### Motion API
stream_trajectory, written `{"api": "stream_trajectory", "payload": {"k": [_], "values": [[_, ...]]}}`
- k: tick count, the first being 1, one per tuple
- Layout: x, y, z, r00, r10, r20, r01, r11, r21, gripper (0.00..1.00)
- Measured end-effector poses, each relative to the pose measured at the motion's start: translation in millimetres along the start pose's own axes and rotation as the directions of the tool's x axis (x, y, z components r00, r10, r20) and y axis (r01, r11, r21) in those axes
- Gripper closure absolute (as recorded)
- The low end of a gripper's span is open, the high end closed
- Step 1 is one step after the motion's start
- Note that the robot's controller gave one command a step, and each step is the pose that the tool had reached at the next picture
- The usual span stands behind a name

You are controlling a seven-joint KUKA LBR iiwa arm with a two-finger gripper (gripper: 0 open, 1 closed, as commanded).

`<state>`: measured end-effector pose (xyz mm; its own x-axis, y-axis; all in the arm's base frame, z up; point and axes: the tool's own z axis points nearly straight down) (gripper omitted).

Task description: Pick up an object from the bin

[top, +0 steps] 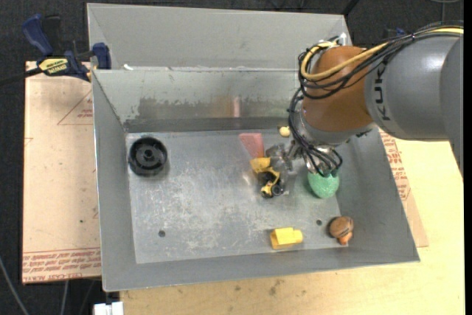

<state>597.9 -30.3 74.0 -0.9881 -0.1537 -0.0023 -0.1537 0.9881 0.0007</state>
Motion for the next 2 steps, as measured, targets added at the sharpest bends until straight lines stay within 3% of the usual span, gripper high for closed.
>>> {"api": "stream_trajectory", "payload": {"k": [1,2], "values": [[-6.9,-11.6,-4.9,1.000,-0.025,0.002,0.025,1.000,0.000,1.00],[29.8,-5.4,-35.5,0.997,-0.071,-0.005,0.071,0.997,-0.001,1.00]]}}
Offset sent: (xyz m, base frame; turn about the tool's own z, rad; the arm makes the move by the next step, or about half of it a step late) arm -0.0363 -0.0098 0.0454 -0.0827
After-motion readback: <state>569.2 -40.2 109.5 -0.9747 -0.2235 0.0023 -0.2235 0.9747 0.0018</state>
